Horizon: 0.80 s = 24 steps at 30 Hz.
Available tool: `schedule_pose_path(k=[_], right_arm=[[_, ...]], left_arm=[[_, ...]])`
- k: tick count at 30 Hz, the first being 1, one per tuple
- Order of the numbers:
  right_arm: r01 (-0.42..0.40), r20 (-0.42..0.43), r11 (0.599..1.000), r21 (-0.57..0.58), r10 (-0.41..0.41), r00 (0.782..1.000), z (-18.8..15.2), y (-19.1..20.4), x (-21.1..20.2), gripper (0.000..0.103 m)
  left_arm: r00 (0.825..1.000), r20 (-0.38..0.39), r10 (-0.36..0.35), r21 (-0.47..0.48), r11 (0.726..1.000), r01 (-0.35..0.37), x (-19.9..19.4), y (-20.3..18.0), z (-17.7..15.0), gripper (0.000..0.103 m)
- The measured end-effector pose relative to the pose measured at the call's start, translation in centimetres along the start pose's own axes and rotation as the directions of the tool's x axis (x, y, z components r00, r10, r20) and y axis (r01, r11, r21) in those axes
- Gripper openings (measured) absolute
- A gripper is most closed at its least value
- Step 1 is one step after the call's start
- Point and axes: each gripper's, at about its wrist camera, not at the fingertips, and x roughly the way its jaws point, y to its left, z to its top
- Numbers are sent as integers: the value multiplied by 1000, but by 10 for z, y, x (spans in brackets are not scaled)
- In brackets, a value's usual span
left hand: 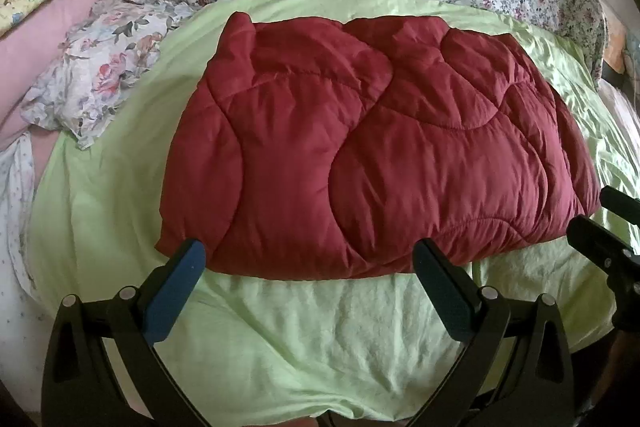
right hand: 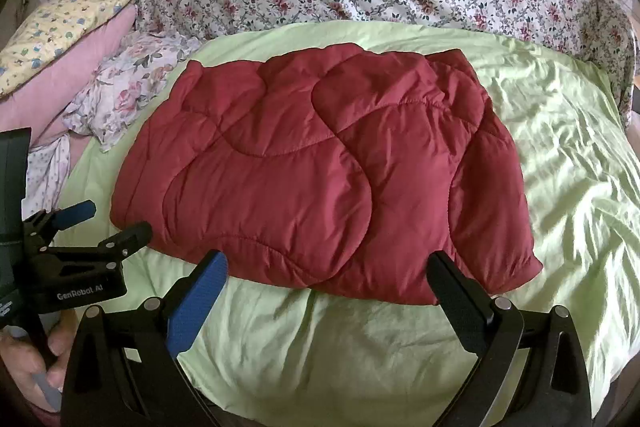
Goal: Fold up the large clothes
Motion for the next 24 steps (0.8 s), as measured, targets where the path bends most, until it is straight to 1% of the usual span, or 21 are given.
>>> schedule_pose_path(k=[24], right_arm=[[-20, 4, 1000, -2, 20, 1000, 0, 6, 3, 100]], left_arm=[[1000, 11, 7, -1, 1000, -7, 0, 2, -1, 103]])
